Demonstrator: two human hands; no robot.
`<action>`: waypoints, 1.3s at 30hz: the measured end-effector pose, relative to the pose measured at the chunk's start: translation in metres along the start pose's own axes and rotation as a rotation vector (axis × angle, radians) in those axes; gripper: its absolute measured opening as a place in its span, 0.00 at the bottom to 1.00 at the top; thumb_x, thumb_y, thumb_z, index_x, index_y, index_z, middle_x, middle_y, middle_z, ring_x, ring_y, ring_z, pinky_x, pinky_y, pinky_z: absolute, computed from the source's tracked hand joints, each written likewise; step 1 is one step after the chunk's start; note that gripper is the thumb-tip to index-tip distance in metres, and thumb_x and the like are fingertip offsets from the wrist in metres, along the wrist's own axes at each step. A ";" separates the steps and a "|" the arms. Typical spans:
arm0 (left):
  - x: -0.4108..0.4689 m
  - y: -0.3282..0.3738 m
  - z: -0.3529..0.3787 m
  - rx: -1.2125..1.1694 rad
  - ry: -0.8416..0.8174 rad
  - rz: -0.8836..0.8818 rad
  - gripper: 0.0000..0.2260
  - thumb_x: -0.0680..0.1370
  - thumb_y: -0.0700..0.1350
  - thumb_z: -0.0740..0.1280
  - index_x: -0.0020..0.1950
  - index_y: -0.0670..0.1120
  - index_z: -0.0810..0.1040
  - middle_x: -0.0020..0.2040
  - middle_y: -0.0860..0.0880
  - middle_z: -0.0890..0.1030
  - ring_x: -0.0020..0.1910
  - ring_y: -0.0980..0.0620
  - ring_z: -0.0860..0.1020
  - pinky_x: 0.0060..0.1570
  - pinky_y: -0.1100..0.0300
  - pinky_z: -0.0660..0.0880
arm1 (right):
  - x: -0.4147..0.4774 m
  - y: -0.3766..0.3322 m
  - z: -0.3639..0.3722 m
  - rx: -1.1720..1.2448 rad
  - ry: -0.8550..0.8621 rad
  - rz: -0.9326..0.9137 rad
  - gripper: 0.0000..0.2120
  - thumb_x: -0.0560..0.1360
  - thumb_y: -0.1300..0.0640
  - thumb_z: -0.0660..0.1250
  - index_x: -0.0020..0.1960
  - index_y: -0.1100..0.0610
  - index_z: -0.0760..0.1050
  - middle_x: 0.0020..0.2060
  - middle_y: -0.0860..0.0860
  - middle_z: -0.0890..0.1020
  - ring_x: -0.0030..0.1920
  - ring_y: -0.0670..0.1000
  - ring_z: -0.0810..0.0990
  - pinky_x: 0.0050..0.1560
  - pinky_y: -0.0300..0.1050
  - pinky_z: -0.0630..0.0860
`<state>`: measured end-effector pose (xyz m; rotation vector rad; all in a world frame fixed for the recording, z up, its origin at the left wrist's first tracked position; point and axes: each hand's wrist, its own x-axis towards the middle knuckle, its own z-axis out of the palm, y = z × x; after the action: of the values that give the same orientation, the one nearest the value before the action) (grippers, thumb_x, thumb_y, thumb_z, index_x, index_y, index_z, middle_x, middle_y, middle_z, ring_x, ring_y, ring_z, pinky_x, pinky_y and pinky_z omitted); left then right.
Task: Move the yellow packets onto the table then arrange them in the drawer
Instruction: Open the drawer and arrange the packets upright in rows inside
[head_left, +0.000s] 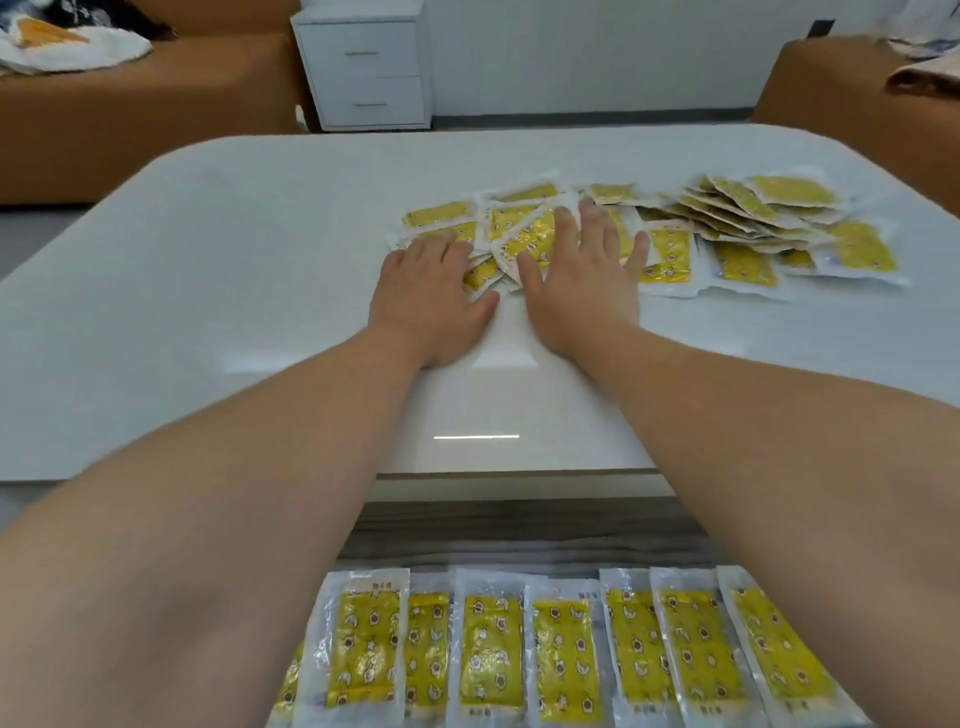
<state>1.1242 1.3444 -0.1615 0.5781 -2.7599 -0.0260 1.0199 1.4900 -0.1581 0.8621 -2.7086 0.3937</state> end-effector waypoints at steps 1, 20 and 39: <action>0.003 -0.001 0.003 -0.009 -0.040 -0.003 0.33 0.78 0.65 0.57 0.78 0.48 0.64 0.79 0.47 0.63 0.78 0.46 0.60 0.75 0.46 0.58 | 0.006 0.002 0.004 0.004 -0.012 0.048 0.36 0.82 0.35 0.46 0.83 0.55 0.50 0.82 0.55 0.52 0.82 0.58 0.48 0.77 0.69 0.41; -0.013 -0.003 -0.002 -0.030 0.026 -0.287 0.16 0.82 0.51 0.58 0.65 0.43 0.71 0.62 0.41 0.74 0.60 0.40 0.74 0.58 0.46 0.69 | 0.010 0.007 -0.003 0.123 -0.026 0.274 0.47 0.71 0.33 0.63 0.82 0.54 0.51 0.76 0.58 0.62 0.78 0.61 0.58 0.76 0.71 0.45; -0.089 0.007 -0.076 -0.832 -0.110 -0.726 0.09 0.77 0.49 0.71 0.51 0.49 0.74 0.51 0.47 0.81 0.46 0.49 0.80 0.44 0.52 0.79 | -0.074 -0.005 -0.087 0.899 -0.024 0.355 0.19 0.73 0.63 0.70 0.61 0.50 0.71 0.46 0.46 0.79 0.41 0.44 0.78 0.35 0.37 0.72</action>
<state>1.2223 1.3896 -0.1164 1.2584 -2.1577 -1.2990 1.0960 1.5542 -0.1014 0.5299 -2.6536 1.7571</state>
